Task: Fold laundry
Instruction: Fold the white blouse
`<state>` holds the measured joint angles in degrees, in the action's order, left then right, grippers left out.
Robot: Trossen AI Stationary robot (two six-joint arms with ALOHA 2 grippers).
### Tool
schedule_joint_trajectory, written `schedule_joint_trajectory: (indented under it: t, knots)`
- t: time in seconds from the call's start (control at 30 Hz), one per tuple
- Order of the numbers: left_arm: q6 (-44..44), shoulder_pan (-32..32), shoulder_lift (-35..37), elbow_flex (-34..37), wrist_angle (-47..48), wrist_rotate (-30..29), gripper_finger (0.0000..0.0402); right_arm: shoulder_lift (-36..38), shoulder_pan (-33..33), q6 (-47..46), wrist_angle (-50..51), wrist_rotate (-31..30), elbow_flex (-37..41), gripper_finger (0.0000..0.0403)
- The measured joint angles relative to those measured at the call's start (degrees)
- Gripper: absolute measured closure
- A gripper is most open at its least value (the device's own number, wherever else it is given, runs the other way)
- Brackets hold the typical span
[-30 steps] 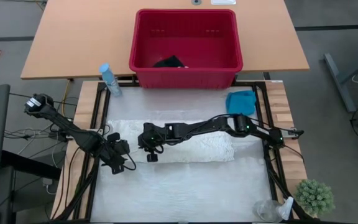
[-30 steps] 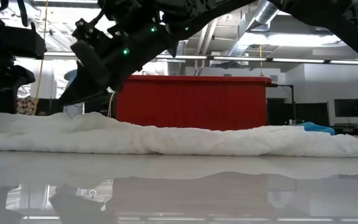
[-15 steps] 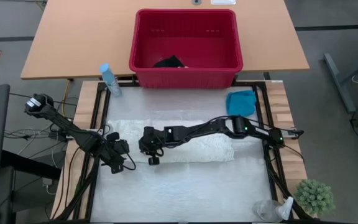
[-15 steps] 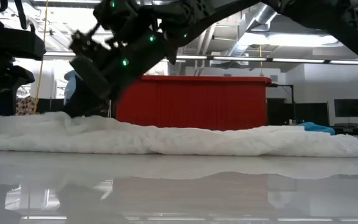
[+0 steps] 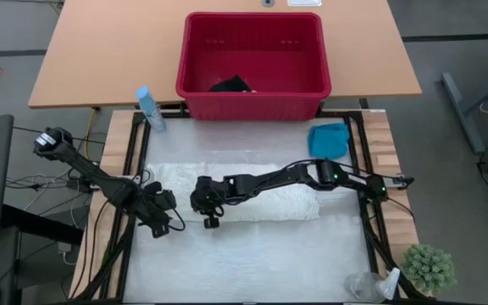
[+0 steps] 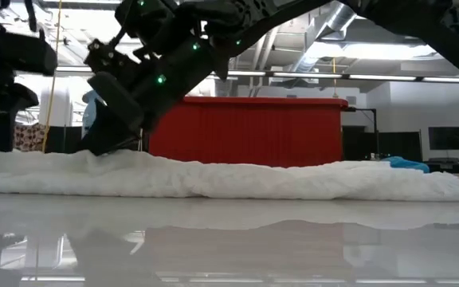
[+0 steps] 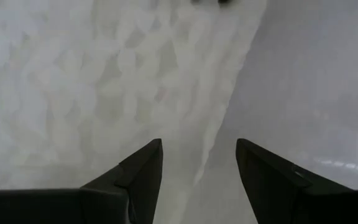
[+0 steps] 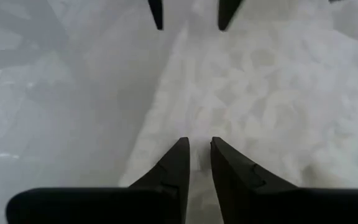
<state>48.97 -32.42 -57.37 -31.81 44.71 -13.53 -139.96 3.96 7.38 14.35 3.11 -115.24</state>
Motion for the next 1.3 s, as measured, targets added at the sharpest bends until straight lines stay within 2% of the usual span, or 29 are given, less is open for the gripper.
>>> schedule_joint_trajectory:
  t: [0.4,0.77,0.9,1.3]
  knots:
    - [4.37,0.04,0.82,-1.54,-3.87,-12.52,0.0207,0.02,-0.01,0.57,0.63,0.02,0.74,0.0313]
    - [6.16,0.05,0.47,-1.56,-5.69,-19.42,0.0207,0.02,-1.48,0.12,-0.10,-0.42,3.04,0.0313]
    - [6.13,0.05,-0.84,-1.56,-5.46,-22.73,0.0207,0.02,-2.22,-2.74,0.13,-0.39,2.88,0.0313]
    - [6.27,0.05,-6.04,-1.56,-3.50,-25.08,0.0207,0.20,-2.28,0.00,12.08,-0.39,-8.86,0.0313]
